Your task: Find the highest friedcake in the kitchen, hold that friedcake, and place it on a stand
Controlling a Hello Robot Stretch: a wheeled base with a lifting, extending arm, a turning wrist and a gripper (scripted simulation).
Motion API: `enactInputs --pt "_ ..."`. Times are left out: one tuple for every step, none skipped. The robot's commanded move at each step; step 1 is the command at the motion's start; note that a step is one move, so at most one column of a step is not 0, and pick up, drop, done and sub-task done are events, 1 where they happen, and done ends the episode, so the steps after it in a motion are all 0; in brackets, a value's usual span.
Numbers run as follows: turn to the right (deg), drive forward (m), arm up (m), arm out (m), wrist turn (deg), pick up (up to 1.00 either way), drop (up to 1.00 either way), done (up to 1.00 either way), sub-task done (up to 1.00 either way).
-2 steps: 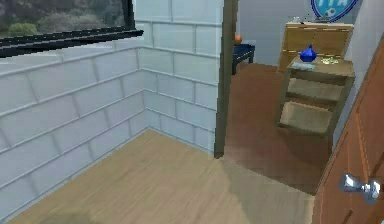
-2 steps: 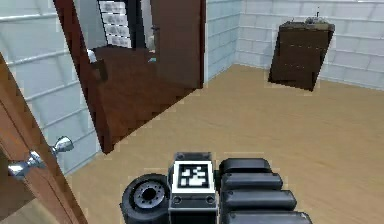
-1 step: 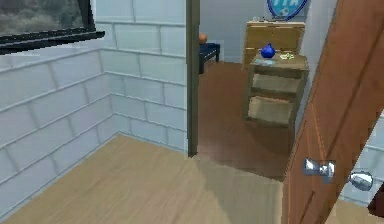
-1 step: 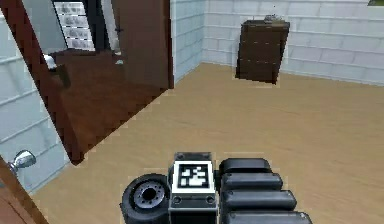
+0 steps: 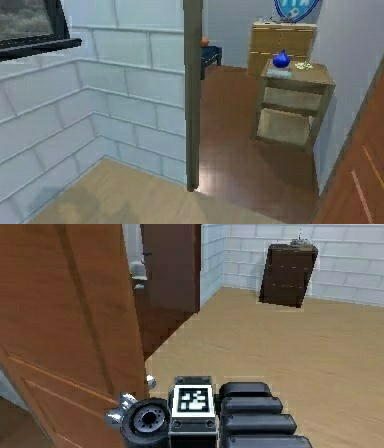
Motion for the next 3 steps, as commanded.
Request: enactInputs --pt "-3.0 0.00 0.00 0.00 0.0 0.00 0.00 0.00 0.00" --pt "0.0 0.10 0.00 0.00 0.0 0.00 0.00 0.00 0.00" --pt "24.0 0.00 0.00 0.00 0.0 0.00 0.00 0.00 0.00"
